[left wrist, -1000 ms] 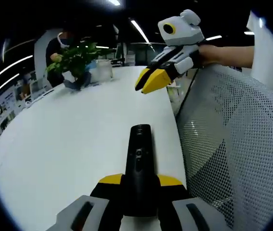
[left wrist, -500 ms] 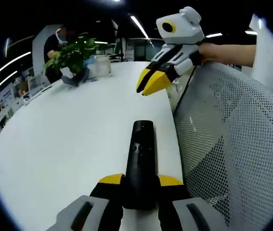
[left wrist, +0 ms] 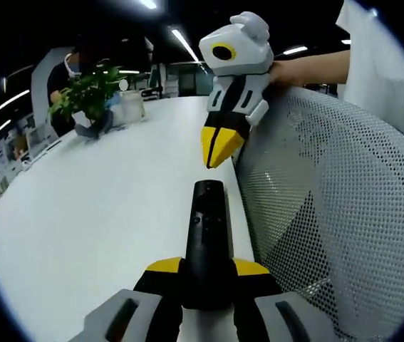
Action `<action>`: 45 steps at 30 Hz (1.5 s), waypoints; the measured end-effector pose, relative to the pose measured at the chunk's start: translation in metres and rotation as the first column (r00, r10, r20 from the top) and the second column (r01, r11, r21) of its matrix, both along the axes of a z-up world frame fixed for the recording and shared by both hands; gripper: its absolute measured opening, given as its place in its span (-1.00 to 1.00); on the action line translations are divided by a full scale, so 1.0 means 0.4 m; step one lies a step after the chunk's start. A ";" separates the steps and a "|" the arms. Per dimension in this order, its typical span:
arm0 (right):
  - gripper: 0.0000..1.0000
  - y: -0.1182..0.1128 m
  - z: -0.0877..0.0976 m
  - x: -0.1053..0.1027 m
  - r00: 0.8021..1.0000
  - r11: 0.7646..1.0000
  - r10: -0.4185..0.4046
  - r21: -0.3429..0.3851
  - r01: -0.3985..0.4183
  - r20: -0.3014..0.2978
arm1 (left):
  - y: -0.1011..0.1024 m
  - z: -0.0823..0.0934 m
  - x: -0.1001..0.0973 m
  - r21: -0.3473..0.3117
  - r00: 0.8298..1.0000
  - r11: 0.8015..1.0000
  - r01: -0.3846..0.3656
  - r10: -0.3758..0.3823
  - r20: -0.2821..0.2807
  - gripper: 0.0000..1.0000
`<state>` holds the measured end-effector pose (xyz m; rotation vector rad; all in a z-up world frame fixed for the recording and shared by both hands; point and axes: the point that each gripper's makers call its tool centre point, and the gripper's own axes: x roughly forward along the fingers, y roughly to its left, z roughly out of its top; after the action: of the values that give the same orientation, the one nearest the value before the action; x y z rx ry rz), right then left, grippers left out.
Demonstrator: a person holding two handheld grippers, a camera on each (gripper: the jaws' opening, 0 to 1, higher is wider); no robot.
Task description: Press the specified remote control buttons in sequence, fully releasing each button before pressing the next.
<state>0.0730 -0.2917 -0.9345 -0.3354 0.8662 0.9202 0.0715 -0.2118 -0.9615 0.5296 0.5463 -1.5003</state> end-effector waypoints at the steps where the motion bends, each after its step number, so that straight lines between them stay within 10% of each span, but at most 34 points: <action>1: -1.00 -0.001 -0.001 0.001 1.000 1.000 -0.001 0.000 0.001 -0.003 | 0.000 0.000 -0.001 0.001 1.000 1.000 0.002 -0.002 0.000 -0.51; 33: -1.00 -0.003 -0.048 -0.015 0.980 0.950 0.198 -0.252 -0.185 0.024 | -0.003 -0.001 -0.005 0.026 1.000 0.999 0.026 -0.026 0.003 -0.50; 45: -1.00 -0.005 -0.053 -0.012 0.971 0.908 0.220 -0.345 -0.238 -0.092 | -0.004 0.000 -0.005 0.028 1.000 0.999 0.024 -0.024 0.002 -0.50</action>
<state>0.0681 -0.2938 -0.9559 -0.7420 1.0577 0.9908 0.0695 -0.2133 -0.9617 0.5616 0.5618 -1.5169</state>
